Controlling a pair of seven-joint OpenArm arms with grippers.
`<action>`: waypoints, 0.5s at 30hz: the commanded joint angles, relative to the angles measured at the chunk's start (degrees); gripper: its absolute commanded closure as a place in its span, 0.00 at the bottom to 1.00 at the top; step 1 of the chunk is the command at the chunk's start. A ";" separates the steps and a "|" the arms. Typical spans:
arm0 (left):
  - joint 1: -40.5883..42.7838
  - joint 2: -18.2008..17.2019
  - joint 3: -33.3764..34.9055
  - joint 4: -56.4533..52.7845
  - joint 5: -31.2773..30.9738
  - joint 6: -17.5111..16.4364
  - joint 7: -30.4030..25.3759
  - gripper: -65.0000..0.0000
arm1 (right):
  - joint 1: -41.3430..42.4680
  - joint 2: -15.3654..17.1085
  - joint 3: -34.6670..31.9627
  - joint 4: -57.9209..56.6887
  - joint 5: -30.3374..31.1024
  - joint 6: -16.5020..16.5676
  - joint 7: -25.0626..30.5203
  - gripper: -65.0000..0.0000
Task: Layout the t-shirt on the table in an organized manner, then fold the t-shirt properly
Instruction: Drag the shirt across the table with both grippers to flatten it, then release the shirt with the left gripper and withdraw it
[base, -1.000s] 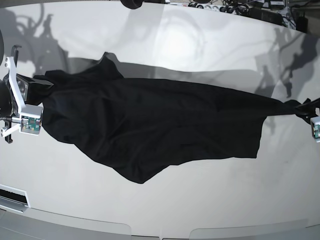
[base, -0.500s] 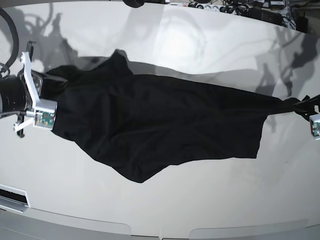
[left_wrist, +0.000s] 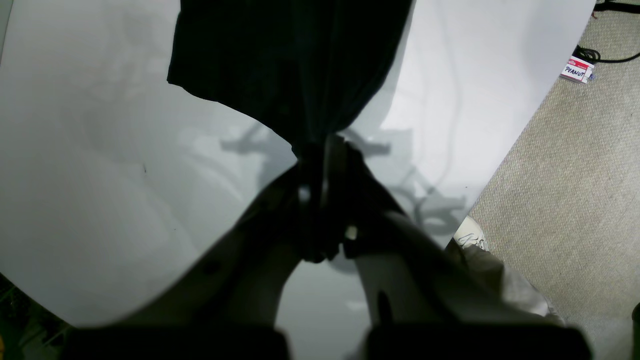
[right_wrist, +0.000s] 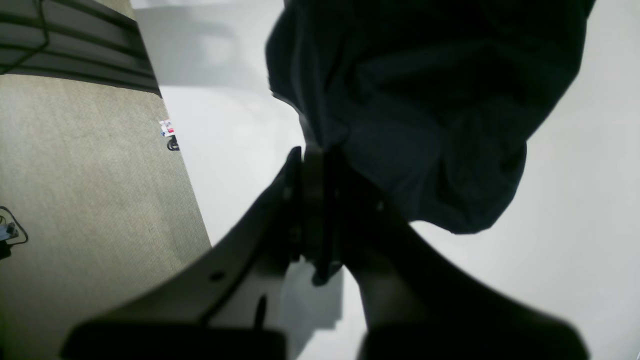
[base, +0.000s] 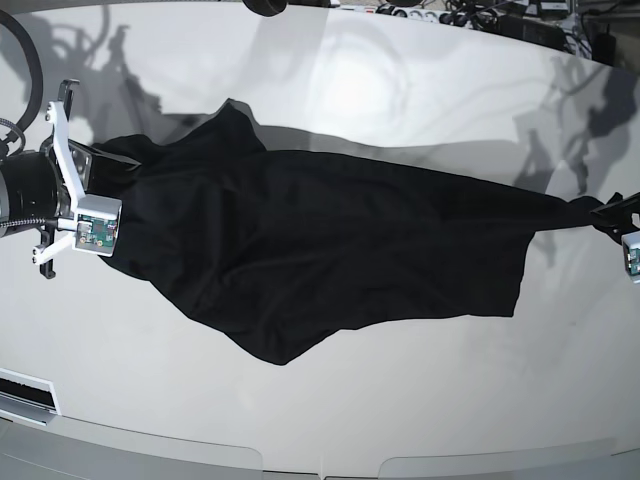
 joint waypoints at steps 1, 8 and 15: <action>-0.79 -1.86 -0.96 0.26 -0.59 0.12 -0.85 1.00 | 0.72 1.14 0.68 0.52 0.59 0.20 0.64 1.00; -0.79 -1.95 -0.96 0.28 -6.51 0.12 2.89 1.00 | -3.28 1.14 0.68 0.55 0.81 1.15 0.64 1.00; 2.08 -4.15 -0.94 0.28 -12.46 0.12 7.06 1.00 | -3.30 1.18 0.68 0.85 0.76 1.15 0.64 1.00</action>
